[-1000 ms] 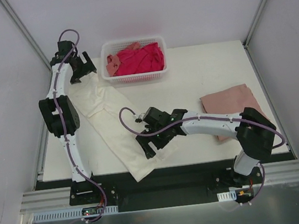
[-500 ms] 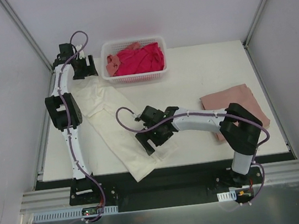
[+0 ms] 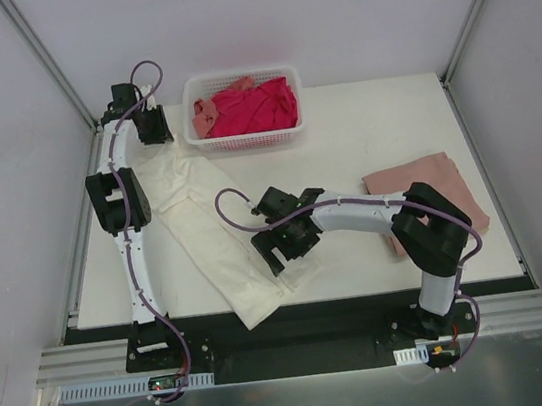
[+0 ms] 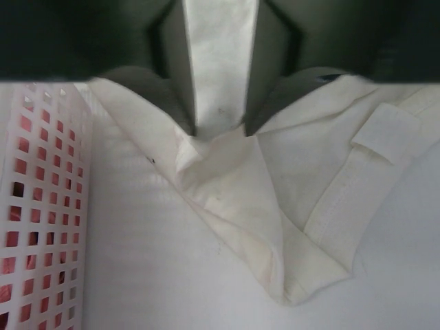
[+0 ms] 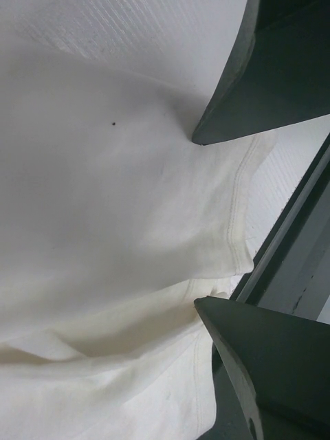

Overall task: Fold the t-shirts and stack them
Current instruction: Fold the tshirt

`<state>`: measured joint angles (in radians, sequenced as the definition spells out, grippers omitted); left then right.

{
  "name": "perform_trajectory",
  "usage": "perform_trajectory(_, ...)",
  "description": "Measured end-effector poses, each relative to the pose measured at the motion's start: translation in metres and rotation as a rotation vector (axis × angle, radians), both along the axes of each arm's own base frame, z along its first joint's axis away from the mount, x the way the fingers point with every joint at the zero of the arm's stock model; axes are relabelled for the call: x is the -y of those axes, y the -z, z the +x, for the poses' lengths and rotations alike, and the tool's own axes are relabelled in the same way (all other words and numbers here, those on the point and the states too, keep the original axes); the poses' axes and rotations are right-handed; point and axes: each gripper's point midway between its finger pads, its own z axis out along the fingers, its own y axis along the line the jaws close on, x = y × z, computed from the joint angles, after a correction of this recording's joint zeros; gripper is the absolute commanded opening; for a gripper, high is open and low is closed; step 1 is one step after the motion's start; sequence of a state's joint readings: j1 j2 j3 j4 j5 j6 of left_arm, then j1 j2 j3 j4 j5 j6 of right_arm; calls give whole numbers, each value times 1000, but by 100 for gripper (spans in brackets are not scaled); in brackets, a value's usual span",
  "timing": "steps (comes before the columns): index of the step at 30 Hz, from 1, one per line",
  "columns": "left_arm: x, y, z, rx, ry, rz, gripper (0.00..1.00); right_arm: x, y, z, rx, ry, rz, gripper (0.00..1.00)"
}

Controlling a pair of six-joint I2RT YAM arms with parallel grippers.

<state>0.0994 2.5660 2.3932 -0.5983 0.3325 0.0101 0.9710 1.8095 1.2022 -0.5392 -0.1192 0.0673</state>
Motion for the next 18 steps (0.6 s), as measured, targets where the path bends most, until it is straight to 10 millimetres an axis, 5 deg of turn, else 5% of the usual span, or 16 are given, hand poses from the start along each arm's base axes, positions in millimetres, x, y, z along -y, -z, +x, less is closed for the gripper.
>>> perform_trajectory(10,5,-5,5,30,23,-26,28,3,1,3,-7,17,-11,97)
perform_trajectory(12,7,-6,5,35,31,-35,20,4,2,3,-9,20,-14,97)
perform_trajectory(14,8,-7,6,39,34,-40,0,4,4,3,-13,21,-20,97)
perform_trajectory(18,8,-7,7,44,37,-40,0,5,6,4,-18,28,-26,97)
